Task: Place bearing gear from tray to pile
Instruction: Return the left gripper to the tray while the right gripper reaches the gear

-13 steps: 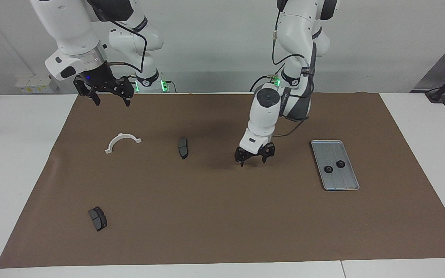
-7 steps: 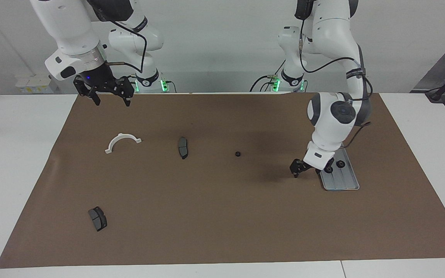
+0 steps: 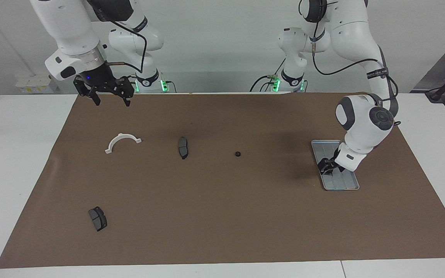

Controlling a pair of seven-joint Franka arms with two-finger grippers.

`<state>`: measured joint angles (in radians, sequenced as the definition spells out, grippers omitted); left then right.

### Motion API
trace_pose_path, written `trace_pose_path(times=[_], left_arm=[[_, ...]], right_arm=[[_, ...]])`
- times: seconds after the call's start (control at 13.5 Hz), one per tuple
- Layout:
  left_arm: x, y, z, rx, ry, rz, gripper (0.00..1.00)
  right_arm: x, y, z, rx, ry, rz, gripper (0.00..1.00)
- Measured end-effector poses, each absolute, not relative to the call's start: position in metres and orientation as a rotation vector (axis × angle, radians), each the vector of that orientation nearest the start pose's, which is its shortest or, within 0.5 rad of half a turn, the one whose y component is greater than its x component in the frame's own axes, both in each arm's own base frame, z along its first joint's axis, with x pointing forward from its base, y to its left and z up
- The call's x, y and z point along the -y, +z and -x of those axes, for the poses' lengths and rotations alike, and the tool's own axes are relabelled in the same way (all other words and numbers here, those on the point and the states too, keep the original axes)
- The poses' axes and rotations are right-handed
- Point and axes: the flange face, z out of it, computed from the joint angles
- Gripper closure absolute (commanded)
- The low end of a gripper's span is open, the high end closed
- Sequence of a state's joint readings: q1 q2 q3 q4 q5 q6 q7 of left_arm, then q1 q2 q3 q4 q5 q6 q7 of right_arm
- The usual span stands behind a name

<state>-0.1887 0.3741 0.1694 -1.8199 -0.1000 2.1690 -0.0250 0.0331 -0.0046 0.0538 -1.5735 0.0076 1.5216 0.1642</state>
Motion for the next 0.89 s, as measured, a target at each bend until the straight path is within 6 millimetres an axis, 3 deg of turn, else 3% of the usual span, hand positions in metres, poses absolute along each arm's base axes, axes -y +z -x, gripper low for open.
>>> trace_pose_path(times=[0.15,0.3,0.89], left_arm=[[0.02,0.325,-0.635,0.115,-0.014,3.177,0.25],[0.018,0.311,-0.627,0.148,-0.036,3.189,0.27],[0.013,0.308,-0.62,0.166,-0.028,3.192,0.41]], right_arm=[[-0.056,0.622,-0.546,-0.098,0.064,3.136,0.0],[-0.085,0.618,-0.547,-0.029,0.007,3.133,0.0],[-0.274,0.51,-0.535,-0.119,-0.115,3.079,0.0]])
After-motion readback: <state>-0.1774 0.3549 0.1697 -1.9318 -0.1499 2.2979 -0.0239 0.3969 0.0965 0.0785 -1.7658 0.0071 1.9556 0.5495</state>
